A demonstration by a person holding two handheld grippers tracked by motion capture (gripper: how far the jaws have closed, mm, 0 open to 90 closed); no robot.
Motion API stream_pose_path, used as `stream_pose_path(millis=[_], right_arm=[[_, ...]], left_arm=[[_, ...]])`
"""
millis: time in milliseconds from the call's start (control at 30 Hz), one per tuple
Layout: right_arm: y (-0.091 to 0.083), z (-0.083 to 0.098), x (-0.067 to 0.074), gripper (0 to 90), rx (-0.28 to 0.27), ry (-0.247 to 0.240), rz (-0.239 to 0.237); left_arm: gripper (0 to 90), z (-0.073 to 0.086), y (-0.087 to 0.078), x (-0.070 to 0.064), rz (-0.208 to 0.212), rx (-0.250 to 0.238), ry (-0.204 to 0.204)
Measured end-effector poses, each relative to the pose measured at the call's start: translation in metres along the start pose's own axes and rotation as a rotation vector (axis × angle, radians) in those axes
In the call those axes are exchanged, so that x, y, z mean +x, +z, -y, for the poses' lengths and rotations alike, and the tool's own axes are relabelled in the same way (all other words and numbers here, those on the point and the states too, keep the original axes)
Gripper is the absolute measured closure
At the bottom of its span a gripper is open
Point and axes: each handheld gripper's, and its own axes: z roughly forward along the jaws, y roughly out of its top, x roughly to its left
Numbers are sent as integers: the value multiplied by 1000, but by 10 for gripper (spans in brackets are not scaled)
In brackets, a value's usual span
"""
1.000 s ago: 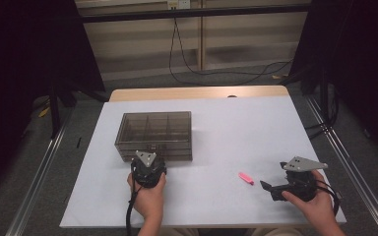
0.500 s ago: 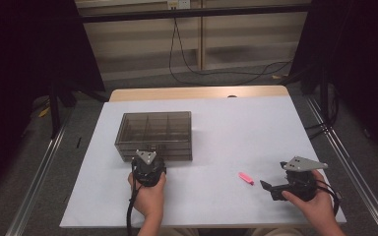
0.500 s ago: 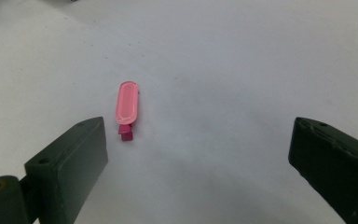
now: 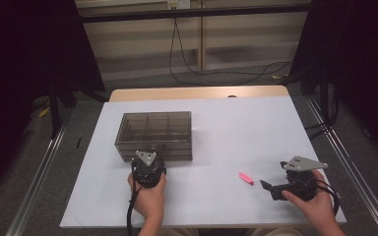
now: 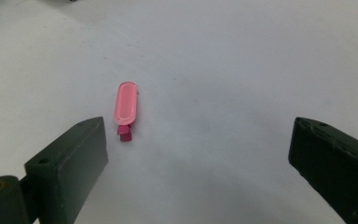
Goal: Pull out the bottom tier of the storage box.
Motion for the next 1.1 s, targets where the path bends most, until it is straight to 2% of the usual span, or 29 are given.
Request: stream_pose_path(millis=[100,167,300,333,433,467,567,733,1100], right_arm=[[0,0,0,43,-1,-7,-2],[0,0,0,43,0,-2,-3],[0,0,0,43,0,0,-1],[0,0,1,43,0,1,-2],[0,0,0,43,1,-2,-1],[0,0,0,43,-1,-2,-1],[0,0,0,44,-4,-1,-3],[0,-1,0,44,-3,1,-2],[1,-1,0,45,-5,-1,-5]], left_arm=[[566,0,-1,1,0,-6,-2],[644,-1,-3,2,-11,-20,6],[605,-1,-2,6,5,-19,-4],[586,-1,-2,4,21,-15,-6],[553,0,0,1,8,-7,3],[552,0,2,0,-1,4,4],[553,0,3,1,3,12,-9],[552,-2,7,0,-4,57,-3],[567,-1,6,0,8,52,-33]])
